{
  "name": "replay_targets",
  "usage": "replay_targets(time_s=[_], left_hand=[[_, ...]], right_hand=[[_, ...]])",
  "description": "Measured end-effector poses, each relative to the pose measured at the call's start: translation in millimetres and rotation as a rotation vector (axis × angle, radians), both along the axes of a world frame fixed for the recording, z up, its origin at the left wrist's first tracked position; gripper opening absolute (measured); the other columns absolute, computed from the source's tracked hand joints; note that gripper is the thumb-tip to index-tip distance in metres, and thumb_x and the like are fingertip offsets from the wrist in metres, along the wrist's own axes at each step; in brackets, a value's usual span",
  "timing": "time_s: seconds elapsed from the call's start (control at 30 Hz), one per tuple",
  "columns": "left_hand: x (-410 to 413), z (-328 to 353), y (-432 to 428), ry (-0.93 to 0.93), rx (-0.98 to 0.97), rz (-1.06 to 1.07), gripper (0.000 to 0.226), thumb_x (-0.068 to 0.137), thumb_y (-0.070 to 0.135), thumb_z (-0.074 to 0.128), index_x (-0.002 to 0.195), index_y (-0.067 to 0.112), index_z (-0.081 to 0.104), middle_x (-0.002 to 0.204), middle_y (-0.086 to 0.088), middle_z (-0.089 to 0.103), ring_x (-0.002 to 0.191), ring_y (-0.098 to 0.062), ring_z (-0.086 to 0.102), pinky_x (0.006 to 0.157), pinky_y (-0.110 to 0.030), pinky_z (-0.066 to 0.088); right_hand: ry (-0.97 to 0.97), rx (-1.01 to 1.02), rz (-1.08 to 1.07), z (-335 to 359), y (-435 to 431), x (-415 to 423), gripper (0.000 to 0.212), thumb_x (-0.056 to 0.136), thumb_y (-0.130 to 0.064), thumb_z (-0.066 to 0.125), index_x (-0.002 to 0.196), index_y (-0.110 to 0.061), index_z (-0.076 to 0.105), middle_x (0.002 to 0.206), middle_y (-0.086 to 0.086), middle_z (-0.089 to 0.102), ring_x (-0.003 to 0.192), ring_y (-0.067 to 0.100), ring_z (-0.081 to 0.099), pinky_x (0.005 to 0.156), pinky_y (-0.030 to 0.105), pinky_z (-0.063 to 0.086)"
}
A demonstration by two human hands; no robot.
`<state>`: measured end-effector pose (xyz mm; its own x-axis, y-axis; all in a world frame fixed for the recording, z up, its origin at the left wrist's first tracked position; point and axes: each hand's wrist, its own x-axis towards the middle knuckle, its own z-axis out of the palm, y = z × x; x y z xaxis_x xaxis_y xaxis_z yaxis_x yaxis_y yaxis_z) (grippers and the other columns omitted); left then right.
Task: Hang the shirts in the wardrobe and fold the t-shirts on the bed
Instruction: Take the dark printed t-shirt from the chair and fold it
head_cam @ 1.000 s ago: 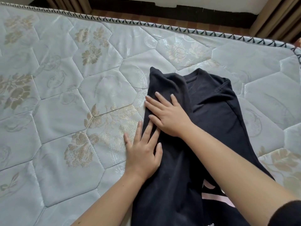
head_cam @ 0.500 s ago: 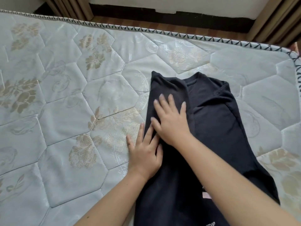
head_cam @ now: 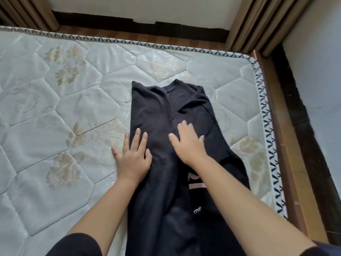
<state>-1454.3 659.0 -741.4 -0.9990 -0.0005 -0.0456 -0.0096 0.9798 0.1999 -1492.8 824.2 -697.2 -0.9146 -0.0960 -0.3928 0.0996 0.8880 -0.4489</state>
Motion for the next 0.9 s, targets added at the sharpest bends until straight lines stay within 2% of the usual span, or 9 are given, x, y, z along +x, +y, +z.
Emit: replay_targets(time_s=[0.07, 0.17, 0.23, 0.37, 0.47, 0.6, 0.67, 0.77, 0.9], left_hand=[[-1, 0, 2, 0.005, -0.12, -0.024, 0.055, 0.082, 0.029, 0.033, 0.128, 0.01, 0.058, 0.136, -0.011, 0.053, 0.122, -0.041, 0.05, 0.084, -0.079, 0.028], [1, 6, 6, -0.003, -0.275, -0.088, 0.054, 0.084, 0.024, 0.029, 0.122, 0.0, 0.06, 0.129, -0.017, 0.058, 0.123, -0.037, 0.051, 0.102, -0.061, 0.02], [8, 9, 5, -0.01, -0.274, -0.163, 0.053, 0.081, 0.017, 0.03, 0.117, -0.002, 0.063, 0.126, -0.018, 0.06, 0.12, -0.033, 0.055, 0.099, -0.058, 0.032], [45, 6, 1, 0.017, 0.014, -0.253, 0.051, 0.074, 0.007, 0.029, 0.107, -0.005, 0.066, 0.121, -0.022, 0.061, 0.11, -0.04, 0.06, 0.076, -0.059, 0.052], [78, 7, 13, -0.006, 0.217, -0.182, 0.047, 0.083, 0.017, 0.032, 0.11, -0.004, 0.064, 0.126, -0.021, 0.058, 0.116, -0.043, 0.054, 0.086, -0.061, 0.043], [95, 17, 25, -0.153, 0.255, -0.114, 0.054, 0.098, 0.034, 0.023, 0.144, 0.01, 0.034, 0.157, -0.005, 0.015, 0.146, -0.021, 0.01, 0.115, -0.048, 0.012], [94, 15, 23, -0.204, 0.191, -0.125, 0.051, 0.102, 0.03, 0.028, 0.15, 0.017, 0.016, 0.159, 0.002, -0.004, 0.146, -0.014, -0.008, 0.116, -0.042, 0.0], [94, 17, 24, -0.254, 0.169, -0.126, 0.056, 0.102, 0.031, 0.031, 0.151, 0.019, 0.008, 0.158, 0.004, -0.011, 0.145, -0.013, -0.013, 0.115, -0.042, -0.003], [93, 17, 26, -0.268, 0.116, -0.124, 0.058, 0.102, 0.035, 0.03, 0.151, 0.019, 0.004, 0.158, 0.004, -0.012, 0.145, -0.014, -0.014, 0.115, -0.044, -0.002]], right_hand=[[0.061, 0.068, 0.092, -4, -17, 36, 0.07, 0.096, -0.052, 0.033, 0.151, -0.016, 0.01, 0.159, 0.008, 0.002, 0.146, 0.023, 0.001, 0.111, 0.059, 0.012], [0.09, 0.182, 0.147, -20, -15, 81, 0.069, 0.084, -0.058, 0.032, 0.142, -0.022, 0.04, 0.15, 0.015, 0.034, 0.137, 0.031, 0.032, 0.094, 0.063, 0.038], [0.163, 0.18, 0.117, -22, 0, 89, 0.064, 0.084, -0.053, 0.033, 0.139, -0.023, 0.041, 0.145, 0.012, 0.042, 0.131, 0.028, 0.043, 0.09, 0.061, 0.043], [0.238, -0.007, -0.061, -8, 27, 95, 0.05, 0.097, -0.031, 0.043, 0.144, -0.017, 0.034, 0.147, 0.001, 0.039, 0.135, 0.013, 0.036, 0.112, 0.036, 0.014], [0.157, -0.328, -0.365, -1, 34, 112, 0.021, 0.091, -0.022, 0.053, 0.111, -0.015, 0.054, 0.094, -0.002, 0.065, 0.101, 0.0, 0.051, 0.105, 0.033, 0.031], [-0.126, -0.231, -0.346, -4, 23, 141, 0.029, 0.084, -0.035, 0.063, 0.098, -0.01, 0.056, 0.084, -0.001, 0.063, 0.087, 0.015, 0.058, 0.075, 0.027, 0.044], [-0.142, -0.148, -0.283, -4, 19, 146, 0.028, 0.085, -0.034, 0.062, 0.072, -0.016, 0.046, 0.073, -0.002, 0.053, 0.074, 0.019, 0.051, 0.06, 0.026, 0.037], [-0.244, -0.314, -0.347, -6, 27, 145, 0.046, 0.086, -0.018, 0.062, 0.057, -0.018, 0.027, 0.057, -0.001, 0.033, 0.056, 0.017, 0.035, 0.052, 0.026, 0.036], [-0.354, -0.533, -0.527, -9, 58, 154, 0.024, 0.089, -0.011, 0.06, 0.07, -0.01, 0.046, 0.058, 0.004, 0.038, 0.048, 0.012, 0.039, 0.047, 0.022, 0.041]])
